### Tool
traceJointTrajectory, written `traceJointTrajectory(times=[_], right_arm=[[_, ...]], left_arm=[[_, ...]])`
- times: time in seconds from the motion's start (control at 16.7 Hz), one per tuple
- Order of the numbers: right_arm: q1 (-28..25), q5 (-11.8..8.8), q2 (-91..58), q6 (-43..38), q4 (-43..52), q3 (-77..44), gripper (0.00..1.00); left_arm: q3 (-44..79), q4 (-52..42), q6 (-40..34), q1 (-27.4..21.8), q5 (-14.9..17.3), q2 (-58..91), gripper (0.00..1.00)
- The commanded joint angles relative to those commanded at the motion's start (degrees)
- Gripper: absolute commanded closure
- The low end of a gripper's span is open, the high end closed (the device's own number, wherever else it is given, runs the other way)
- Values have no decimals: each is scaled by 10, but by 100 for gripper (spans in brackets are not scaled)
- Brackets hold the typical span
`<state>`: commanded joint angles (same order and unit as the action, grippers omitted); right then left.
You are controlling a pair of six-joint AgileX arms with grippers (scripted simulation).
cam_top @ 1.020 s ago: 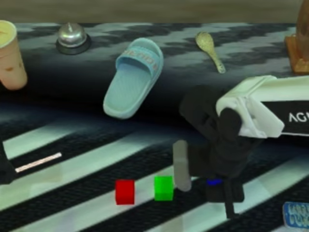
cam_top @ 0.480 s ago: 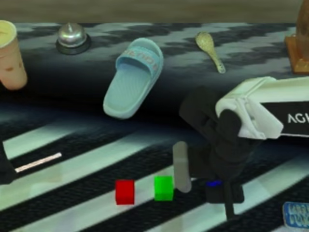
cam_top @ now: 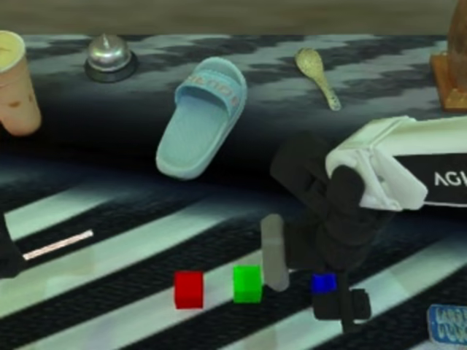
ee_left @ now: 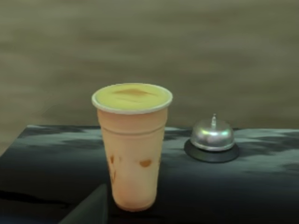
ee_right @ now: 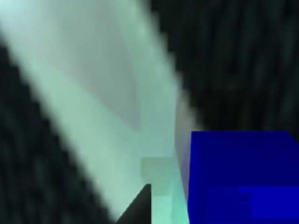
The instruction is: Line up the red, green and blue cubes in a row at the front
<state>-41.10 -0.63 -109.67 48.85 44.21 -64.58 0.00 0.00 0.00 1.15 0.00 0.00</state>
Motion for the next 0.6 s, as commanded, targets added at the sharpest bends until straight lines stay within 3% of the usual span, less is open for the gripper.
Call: traceJointTrajectory(times=[0.6], right_arm=[[0, 0, 1, 1, 2, -2, 0]], left_arm=[[0, 0, 0, 0, 0, 0, 0]])
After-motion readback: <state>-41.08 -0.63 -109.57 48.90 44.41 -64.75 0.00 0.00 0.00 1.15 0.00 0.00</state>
